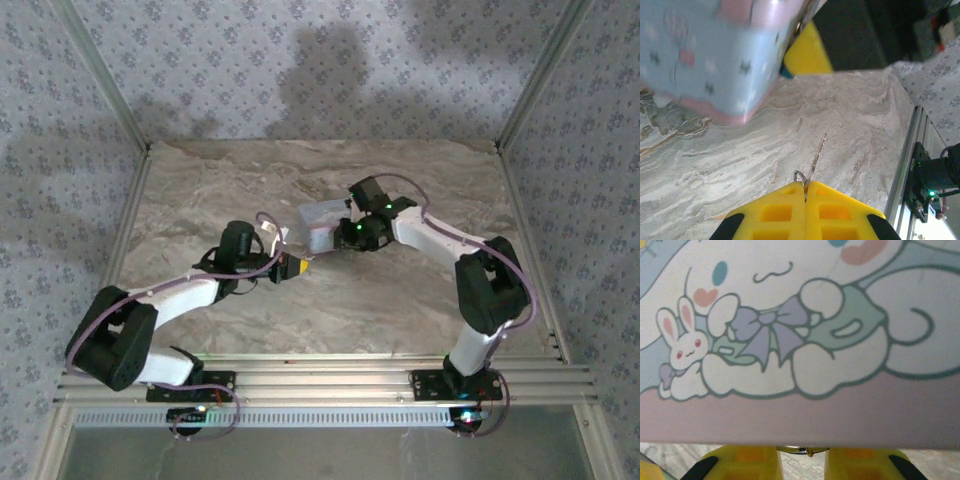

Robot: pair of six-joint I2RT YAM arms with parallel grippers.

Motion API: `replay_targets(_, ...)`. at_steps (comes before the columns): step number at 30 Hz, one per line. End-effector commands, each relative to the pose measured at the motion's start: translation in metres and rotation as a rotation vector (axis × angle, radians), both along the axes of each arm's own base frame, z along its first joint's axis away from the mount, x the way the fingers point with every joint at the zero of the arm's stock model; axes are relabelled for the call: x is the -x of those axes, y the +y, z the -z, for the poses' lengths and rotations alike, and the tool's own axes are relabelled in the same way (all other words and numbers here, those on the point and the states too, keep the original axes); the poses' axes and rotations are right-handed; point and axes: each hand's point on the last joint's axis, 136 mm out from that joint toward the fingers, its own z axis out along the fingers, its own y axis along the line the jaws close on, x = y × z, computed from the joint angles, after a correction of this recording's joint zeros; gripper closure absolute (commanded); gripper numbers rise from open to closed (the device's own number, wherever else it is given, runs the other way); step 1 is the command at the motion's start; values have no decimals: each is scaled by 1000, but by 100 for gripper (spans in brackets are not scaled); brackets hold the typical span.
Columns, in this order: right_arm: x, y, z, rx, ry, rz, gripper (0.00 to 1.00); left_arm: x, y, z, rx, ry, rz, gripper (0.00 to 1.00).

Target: Unlock the padlock with the key

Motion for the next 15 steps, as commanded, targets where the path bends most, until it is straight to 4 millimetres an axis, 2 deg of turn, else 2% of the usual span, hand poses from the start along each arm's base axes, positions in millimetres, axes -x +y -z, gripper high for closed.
replay_targets(1, -13, -15, -34, -109, -29, 155, 100, -1, -10, -15, 35, -71, 40, 100)
replay_targets(2, -8, -23, -25, -109, -3, 192, 100, -1, -10, -14, 33, -71, 42, 100)
replay_targets(4, -8, -25, -30, -138, -5, 222, 100, 0, -10, -16, 31, -74, 45, 100)
replay_targets(15, 12, 5, -48, -233, 57, 120, 100, 0, -15, -25, 54, -120, 77, 100)
